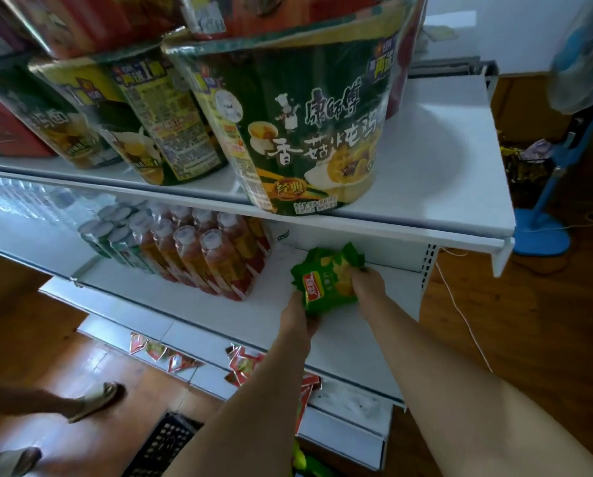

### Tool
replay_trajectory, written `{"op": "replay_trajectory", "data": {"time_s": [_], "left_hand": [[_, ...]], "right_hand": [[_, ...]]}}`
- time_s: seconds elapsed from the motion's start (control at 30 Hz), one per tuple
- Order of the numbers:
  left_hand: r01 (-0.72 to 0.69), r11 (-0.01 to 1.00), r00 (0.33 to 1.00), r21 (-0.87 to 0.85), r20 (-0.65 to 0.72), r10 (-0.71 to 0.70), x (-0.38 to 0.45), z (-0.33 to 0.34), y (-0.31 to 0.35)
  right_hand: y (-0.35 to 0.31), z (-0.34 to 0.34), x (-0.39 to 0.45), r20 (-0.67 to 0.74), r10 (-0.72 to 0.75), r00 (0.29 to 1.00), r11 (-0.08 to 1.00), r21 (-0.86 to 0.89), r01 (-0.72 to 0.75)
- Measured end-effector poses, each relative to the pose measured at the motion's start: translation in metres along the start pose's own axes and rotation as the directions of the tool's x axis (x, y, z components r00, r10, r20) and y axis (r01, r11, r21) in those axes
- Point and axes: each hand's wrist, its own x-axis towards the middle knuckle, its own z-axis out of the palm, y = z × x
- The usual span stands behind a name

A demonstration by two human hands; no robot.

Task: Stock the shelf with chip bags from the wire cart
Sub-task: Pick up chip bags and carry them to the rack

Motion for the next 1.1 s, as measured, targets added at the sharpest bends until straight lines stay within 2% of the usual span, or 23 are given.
{"op": "replay_trajectory", "data": {"time_s": [0.17, 0.33, 0.4, 0.53, 0.63, 0.73, 0.8, 0.93, 1.1], "left_hand": [[0.013, 0.999, 0.999, -0.04, 0.032, -0.011, 0.004, 0.0, 0.001], [0.006, 0.993, 0.996, -0.116, 0.085, 0.004, -0.005, -0.011, -0.001], [-0.003, 0.989, 0.996, -0.145, 0.084, 0.016, -0.013, -0.018, -0.003], [0.029, 0.996, 0.984, -0.082, 0.178, -0.014, -0.041, -0.019, -0.01], [0.014, 0.997, 0.949, -0.079, 0.315, 0.012, -0.067, -0.017, -0.009], [-0.005, 0.995, 0.916, -0.097, 0.4, 0.043, -0.087, -0.025, -0.007], [0.031, 0.998, 0.892, -0.046, 0.451, -0.007, -0.101, -0.034, -0.008], [0.064, 0.992, 0.794, 0.104, 0.597, -0.114, -0.137, -0.039, -0.015], [0.016, 0.957, 0.693, 0.291, 0.687, -0.22, -0.192, -0.011, -0.038]], "right_hand": [[0.008, 0.004, 0.007, -0.062, 0.013, 0.998, 0.989, -0.147, -0.022], [0.018, 0.001, -0.014, -0.175, -0.003, 0.985, 1.0, -0.009, 0.002], [0.024, -0.002, -0.026, -0.215, 0.029, 0.976, 0.995, 0.104, -0.007], [0.036, -0.005, -0.063, -0.266, 0.05, 0.963, 0.971, 0.237, 0.015], [0.051, -0.009, -0.094, -0.217, 0.051, 0.975, 0.945, 0.325, 0.023], [0.07, -0.025, -0.125, -0.033, 0.079, 0.996, 0.842, 0.538, -0.048], [0.08, -0.043, -0.155, 0.071, 0.019, 0.997, 0.798, 0.6, -0.058], [0.095, -0.089, -0.221, 0.16, -0.032, 0.987, 0.904, 0.427, -0.04], [0.099, -0.163, -0.289, 0.04, -0.068, 0.997, 0.932, 0.358, 0.05]]}}
